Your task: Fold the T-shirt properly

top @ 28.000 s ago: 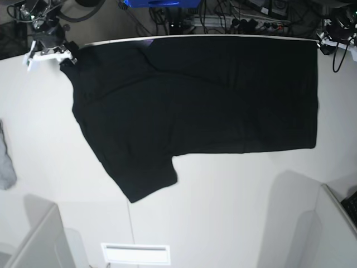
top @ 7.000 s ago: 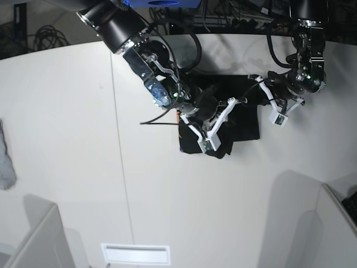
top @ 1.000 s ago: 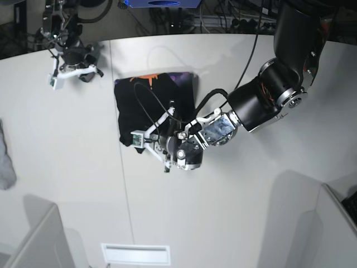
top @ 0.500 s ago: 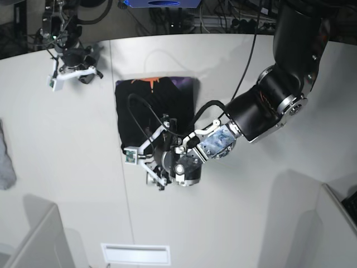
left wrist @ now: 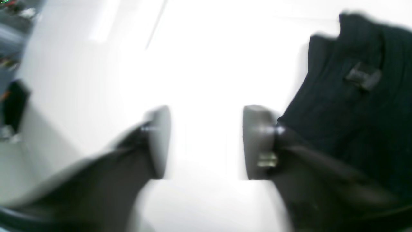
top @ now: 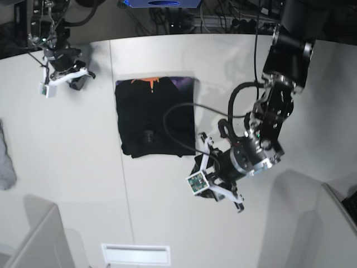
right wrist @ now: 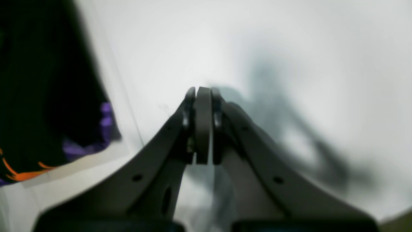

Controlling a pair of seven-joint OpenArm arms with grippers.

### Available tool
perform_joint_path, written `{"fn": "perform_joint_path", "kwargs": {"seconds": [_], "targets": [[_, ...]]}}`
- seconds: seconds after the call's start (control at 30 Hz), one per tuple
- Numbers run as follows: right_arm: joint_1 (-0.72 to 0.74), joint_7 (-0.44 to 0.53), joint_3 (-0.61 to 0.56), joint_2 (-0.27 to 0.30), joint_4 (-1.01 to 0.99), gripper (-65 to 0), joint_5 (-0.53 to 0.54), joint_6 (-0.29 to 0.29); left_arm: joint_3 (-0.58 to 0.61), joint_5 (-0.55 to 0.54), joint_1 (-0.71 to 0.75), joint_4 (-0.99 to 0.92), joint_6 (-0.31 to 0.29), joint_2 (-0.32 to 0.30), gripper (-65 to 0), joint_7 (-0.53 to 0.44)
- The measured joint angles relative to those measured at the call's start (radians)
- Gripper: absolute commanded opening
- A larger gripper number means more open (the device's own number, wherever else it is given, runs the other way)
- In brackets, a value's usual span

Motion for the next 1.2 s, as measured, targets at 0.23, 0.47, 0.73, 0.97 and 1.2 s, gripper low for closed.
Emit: {"fn": "perform_joint_path", "kwargs": {"seconds": [0.23, 0.47, 0.73, 0.97, 1.2], "targets": [[-0.049, 0.163, -0.004, -0.031, 0.048, -65.0, -0.304, 0.095, -0.313, 0.061, 0.314, 0.148, -0.008, -0.013, -65.0, 0.011], [-0.082, 0.282, -0.002, -0.08, 0.083, -65.0, -0.424, 0.11, -0.505, -0.059, 0.564, 0.15, -0.009, -0.022, -65.0, -0.185], [-0.177, 0.352, -0.001, -0.079, 0.103, -65.0, -0.423, 0.114, -0.543, -0.089, 0.904, 0.148, -0.009, -0.021, -65.0, -0.608], [-0.286, 0.468, -0.008, -0.092, 0.113, -65.0, -0.425, 0.111, -0.541, -0.086, 1.048, 0.144, -0.005, -0.016, -65.0, -0.719], [-0.356, 0.515, -0.008, -0.098, 0.113, -65.0, -0.426, 0.11, -0.462, -0.087, 1.116, 0.098, 0.003, -0.019, -65.0, -0.778]]}}
